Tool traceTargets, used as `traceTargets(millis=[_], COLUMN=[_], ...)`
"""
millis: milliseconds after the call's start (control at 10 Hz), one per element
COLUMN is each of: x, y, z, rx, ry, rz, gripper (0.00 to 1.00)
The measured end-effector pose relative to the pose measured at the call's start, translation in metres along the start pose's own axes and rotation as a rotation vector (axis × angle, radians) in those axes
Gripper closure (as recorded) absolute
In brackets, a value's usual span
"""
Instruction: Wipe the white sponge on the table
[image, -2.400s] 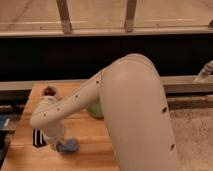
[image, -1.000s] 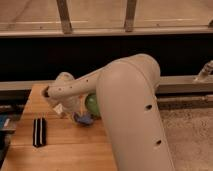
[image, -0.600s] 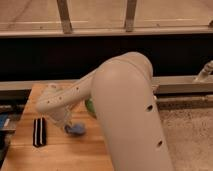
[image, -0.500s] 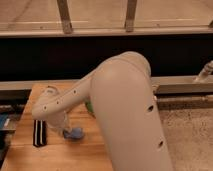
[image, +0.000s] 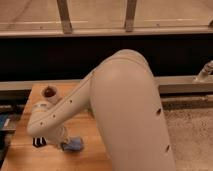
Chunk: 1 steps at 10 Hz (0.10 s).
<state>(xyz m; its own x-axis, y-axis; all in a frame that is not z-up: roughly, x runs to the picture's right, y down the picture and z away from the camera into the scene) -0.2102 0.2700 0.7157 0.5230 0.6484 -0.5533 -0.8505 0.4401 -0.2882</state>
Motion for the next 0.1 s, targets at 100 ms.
traceTargets(millis=[100], x=[-0.001], y=[-0.0049], z=[-0.0002], rx=[0.004], ry=[-0.005], rz=[0.007], gripper=[0.98])
